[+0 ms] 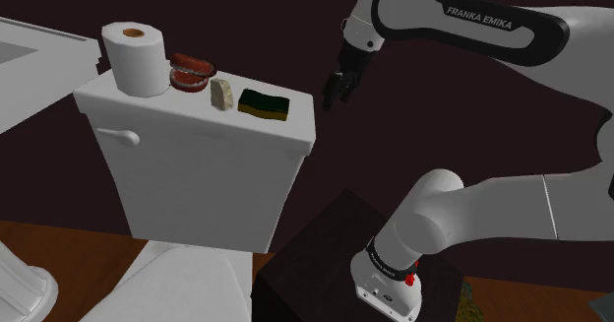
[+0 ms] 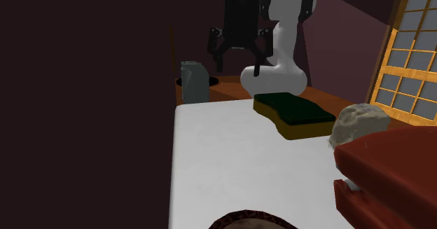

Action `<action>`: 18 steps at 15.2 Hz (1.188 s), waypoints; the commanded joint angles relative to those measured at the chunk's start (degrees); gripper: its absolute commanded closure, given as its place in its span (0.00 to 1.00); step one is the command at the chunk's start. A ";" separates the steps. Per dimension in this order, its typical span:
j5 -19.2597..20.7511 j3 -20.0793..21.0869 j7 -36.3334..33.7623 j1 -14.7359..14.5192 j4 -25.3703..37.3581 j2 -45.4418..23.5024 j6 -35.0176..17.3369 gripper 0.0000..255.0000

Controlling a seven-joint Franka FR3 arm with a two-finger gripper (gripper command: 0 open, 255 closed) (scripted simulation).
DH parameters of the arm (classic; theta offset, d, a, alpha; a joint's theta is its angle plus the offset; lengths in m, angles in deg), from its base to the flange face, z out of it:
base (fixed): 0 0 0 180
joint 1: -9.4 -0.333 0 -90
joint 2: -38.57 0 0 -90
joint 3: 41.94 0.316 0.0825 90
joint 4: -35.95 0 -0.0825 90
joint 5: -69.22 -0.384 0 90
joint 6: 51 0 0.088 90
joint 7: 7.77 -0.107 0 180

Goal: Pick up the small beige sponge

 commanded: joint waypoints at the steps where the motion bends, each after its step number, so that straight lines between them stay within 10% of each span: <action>1: 0.00 0.00 0.00 0.00 0.00 0.00 0.00 0.00; 18: -4.14 12.38 -10.81 -6.26 26.43 -29.10 -3.74 0.00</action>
